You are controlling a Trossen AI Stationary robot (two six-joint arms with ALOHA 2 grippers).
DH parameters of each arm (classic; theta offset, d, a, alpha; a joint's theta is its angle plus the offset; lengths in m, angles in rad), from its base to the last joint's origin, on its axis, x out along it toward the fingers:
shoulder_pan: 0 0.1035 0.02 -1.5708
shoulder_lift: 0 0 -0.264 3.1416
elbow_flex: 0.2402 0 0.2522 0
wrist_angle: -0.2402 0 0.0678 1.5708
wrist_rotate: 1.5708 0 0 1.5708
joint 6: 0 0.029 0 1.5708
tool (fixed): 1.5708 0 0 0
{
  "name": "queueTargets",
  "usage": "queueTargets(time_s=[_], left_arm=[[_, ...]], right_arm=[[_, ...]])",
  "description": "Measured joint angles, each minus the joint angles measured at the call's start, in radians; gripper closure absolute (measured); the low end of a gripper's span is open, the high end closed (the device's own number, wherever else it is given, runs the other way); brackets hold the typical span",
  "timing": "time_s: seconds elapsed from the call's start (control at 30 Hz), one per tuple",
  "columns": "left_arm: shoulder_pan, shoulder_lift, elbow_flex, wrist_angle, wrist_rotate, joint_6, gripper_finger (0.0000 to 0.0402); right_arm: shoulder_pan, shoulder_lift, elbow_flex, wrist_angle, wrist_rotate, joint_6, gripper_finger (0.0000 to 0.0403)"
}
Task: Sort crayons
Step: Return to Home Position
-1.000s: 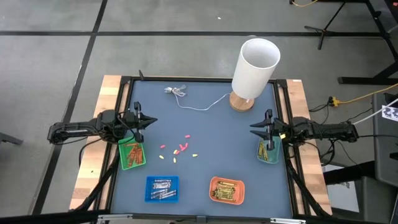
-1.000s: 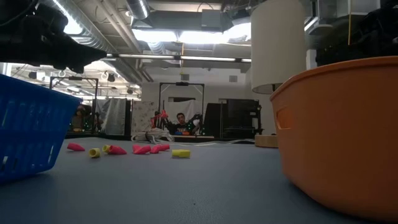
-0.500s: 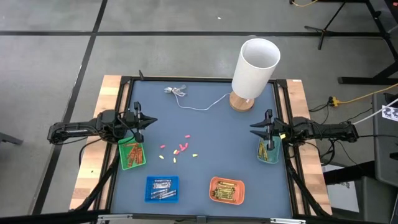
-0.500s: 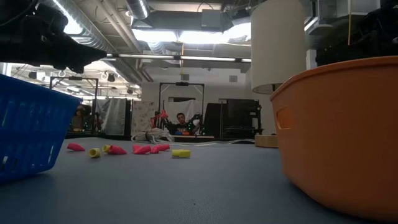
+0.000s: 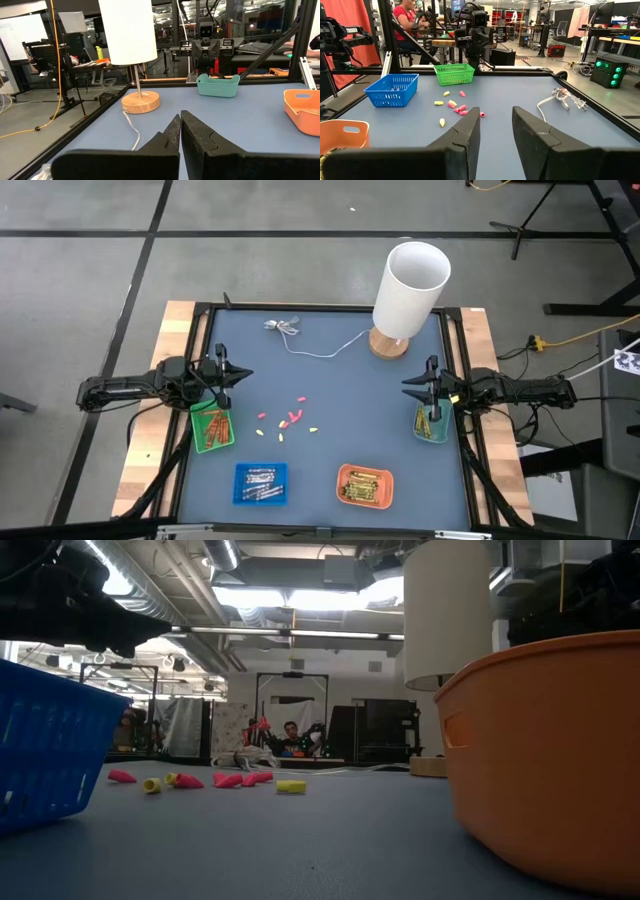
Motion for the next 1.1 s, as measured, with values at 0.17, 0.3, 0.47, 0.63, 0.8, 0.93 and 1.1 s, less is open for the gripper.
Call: queueTargets(time_s=[0.17,0.3,0.47,0.63,0.8,0.93,1.1], left_arm=[[0.0,0.0,0.0,0.0,0.0,0.0,0.0401],[0.0,0.0,0.0,0.0,0.0,0.0,0.0401],[0.0,0.0,0.0,0.0,0.0,0.0,0.0401],[0.0,0.0,0.0,0.0,0.0,0.0,0.0401],[0.0,0.0,0.0,0.0,0.0,0.0,0.0401],[0.0,0.0,0.0,0.0,0.0,0.0,0.0401],[0.0,0.0,0.0,0.0,0.0,0.0,0.0401]], right_arm=[[0.0,0.0,0.0,0.0,0.0,0.0,0.0292],[0.0,0.0,0.0,0.0,0.0,0.0,0.0292],[0.0,0.0,0.0,0.0,0.0,0.0,0.0292],[0.0,0.0,0.0,0.0,0.0,0.0,0.0292],[0.0,0.0,0.0,0.0,0.0,0.0,0.0292],[0.0,0.0,0.0,0.0,0.0,0.0,0.0292],[0.0,0.0,0.0,0.0,0.0,0.0,0.0292]])
